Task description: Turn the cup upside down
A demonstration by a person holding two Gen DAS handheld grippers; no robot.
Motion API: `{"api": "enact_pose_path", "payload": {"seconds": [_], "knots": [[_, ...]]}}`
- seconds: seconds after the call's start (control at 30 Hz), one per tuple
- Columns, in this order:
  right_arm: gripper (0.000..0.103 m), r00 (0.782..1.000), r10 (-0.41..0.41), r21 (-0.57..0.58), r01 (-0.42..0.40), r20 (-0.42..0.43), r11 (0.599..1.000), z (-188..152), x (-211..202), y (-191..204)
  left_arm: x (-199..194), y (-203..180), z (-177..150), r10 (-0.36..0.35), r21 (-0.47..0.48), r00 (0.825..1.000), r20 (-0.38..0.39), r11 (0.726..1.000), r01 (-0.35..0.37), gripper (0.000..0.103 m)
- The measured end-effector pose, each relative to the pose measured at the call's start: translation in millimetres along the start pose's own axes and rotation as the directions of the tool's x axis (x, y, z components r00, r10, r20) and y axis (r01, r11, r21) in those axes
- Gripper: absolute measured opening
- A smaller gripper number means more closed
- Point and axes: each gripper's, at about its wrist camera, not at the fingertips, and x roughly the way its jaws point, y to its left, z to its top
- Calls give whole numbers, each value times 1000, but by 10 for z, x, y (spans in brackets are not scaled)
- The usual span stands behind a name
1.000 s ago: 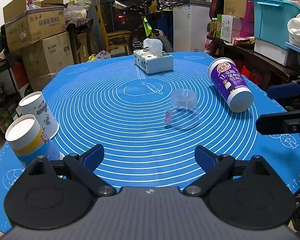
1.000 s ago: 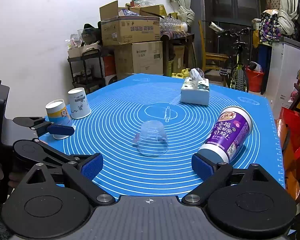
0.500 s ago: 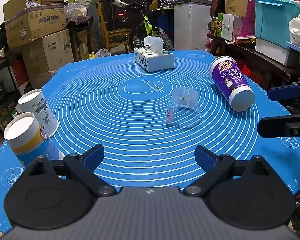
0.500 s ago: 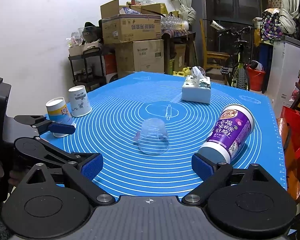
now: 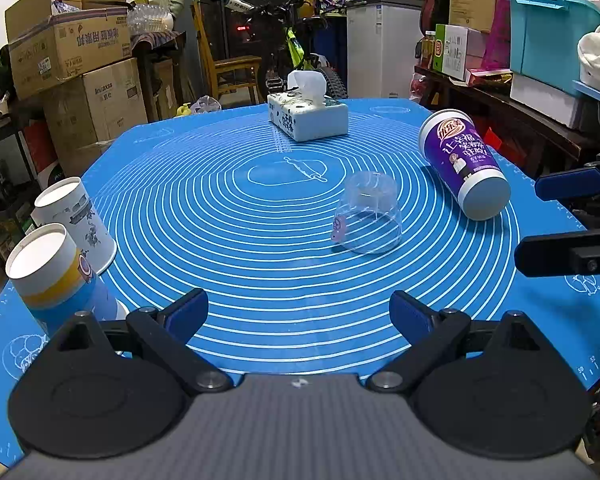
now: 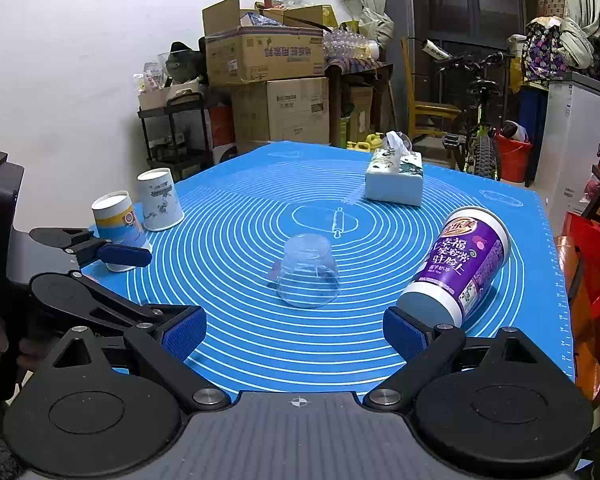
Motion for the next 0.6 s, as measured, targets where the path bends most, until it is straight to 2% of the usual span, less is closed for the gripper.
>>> {"api": "enact_pose_path", "payload": {"seconds": [0.6], "knots": [[95, 1000, -9, 4, 9, -4, 1000, -6, 23, -14, 5, -8, 1, 1, -1, 1000, 1, 1000, -1, 96]]}}
